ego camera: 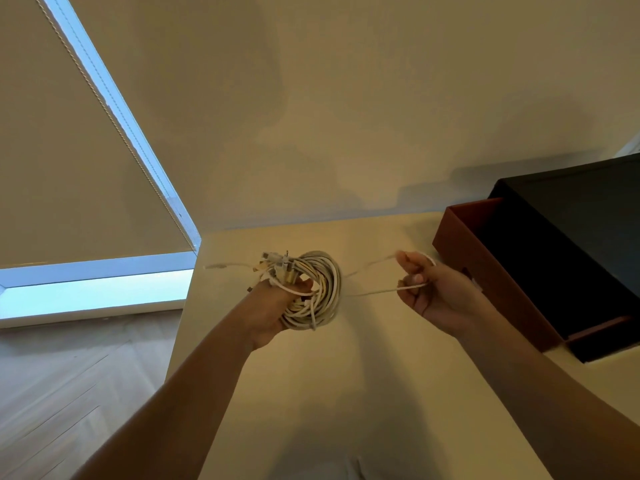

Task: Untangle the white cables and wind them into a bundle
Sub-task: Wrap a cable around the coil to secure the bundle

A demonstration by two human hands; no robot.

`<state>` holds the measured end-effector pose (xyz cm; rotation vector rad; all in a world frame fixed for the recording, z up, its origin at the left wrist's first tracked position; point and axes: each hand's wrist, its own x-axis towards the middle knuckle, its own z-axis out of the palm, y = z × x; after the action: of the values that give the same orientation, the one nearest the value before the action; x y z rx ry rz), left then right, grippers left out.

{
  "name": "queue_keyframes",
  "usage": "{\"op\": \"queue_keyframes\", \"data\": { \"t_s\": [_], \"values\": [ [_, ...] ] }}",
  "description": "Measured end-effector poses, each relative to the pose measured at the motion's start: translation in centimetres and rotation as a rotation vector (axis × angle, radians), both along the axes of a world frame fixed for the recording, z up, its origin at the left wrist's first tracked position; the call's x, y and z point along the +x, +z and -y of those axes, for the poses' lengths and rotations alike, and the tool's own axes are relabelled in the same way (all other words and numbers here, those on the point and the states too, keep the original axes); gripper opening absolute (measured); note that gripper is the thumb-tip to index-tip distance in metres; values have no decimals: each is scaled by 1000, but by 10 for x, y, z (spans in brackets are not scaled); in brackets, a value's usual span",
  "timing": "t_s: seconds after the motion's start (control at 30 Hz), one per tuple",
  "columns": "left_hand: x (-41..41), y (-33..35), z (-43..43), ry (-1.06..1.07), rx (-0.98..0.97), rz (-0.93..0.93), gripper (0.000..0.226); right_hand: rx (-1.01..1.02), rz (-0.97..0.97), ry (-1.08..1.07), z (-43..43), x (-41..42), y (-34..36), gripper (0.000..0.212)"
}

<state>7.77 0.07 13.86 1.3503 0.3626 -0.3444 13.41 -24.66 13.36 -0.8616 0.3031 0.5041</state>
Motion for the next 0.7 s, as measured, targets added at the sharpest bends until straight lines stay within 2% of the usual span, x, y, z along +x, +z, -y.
{"op": "queue_keyframes", "data": {
  "t_s": [0.1, 0.17, 0.27, 0.37, 0.47, 0.57, 0.7],
  "values": [
    [-2, -3, 3, 41, 4, -33, 9, 1, 24, -79, -1, 4, 0, 58],
    [-2, -4, 2, 42, 3, -32, 10, -121, 29, -109, 3, 9, -1, 65],
    [-2, -2, 0, 1, 50, -17, 11, -349, 109, -30, 6, 14, -7, 75],
    [-1, 2, -2, 3, 84, -15, 12, -747, 242, 4, 8, 21, -20, 67],
    [1, 2, -6, 78, 155, -39, 8, -961, 267, 34, 17, 22, -33, 66],
    [0, 2, -8, 96, 201, -45, 7, -1036, 262, 200, 21, 22, -43, 56],
    [0, 5, -7, 81, 296, -28, 7, -924, 131, 195, 18, 23, -36, 24]
  ]
}}
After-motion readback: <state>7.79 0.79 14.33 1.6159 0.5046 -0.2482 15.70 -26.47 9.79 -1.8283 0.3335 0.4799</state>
